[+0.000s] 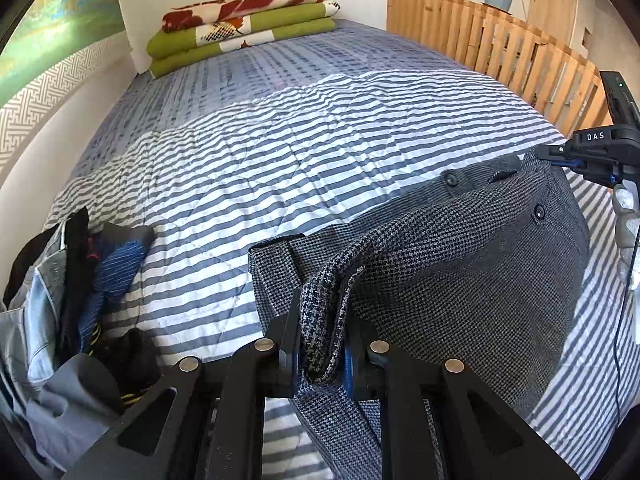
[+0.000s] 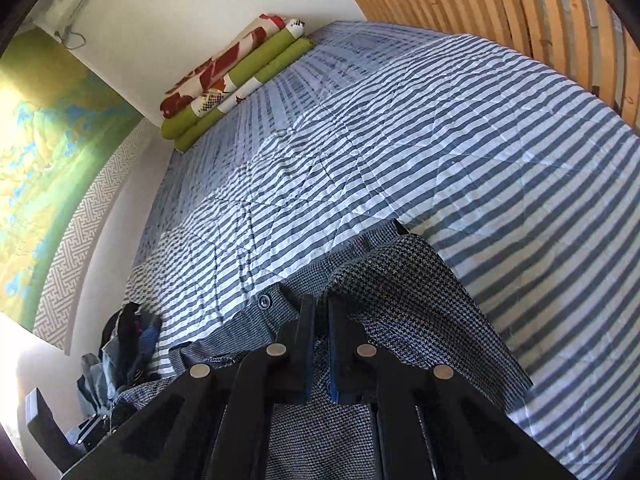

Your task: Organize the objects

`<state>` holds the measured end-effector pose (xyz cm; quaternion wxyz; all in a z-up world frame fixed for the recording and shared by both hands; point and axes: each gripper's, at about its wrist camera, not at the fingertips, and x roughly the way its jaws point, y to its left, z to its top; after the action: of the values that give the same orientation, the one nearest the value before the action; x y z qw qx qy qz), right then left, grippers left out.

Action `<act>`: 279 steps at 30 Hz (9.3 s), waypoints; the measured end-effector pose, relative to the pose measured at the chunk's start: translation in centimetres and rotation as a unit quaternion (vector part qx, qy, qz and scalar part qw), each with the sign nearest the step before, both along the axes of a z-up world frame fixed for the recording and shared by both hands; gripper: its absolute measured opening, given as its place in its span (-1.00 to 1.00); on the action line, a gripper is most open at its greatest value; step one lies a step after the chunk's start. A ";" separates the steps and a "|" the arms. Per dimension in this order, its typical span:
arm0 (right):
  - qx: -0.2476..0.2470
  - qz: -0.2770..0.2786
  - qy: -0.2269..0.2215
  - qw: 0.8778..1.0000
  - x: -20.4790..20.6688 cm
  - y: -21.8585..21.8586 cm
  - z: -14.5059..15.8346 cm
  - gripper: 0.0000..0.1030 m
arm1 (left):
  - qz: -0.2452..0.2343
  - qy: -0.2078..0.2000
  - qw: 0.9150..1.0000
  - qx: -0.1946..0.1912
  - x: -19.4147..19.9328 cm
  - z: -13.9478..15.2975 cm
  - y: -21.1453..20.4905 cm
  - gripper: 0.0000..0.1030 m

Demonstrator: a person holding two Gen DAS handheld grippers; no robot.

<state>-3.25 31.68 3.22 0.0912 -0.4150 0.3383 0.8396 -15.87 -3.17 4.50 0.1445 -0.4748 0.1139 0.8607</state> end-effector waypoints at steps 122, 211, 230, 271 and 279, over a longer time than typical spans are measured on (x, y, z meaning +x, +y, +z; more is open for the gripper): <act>0.198 0.057 0.041 0.978 7.7 -11.7 2.9 -0.68 | 0.141 -0.053 0.943 0.295 20.2 -9.5 -9.3 -0.15; -0.020 0.261 -0.018 0.965 -0.3 -10.9 -7.8 0.25 | 0.164 -0.068 0.949 0.261 8.2 -7.2 -8.3 0.61; -0.099 0.323 -0.021 0.941 -3.4 -14.3 -10.5 0.00 | 0.122 -0.154 0.938 0.285 4.3 -14.8 -6.3 0.01; 0.242 0.140 0.010 0.960 14.8 15.4 5.2 -0.79 | -0.107 -0.139 0.923 0.342 13.0 -5.0 44.4 -0.43; 0.308 0.069 -0.076 0.946 11.4 22.8 3.8 -0.22 | -0.060 -0.135 0.950 0.275 9.9 -7.6 47.0 0.13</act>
<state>8.17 54.49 7.02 0.1817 -0.4513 0.0256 0.8733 -5.98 43.82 -3.06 0.3350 -0.5206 -0.1194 0.7762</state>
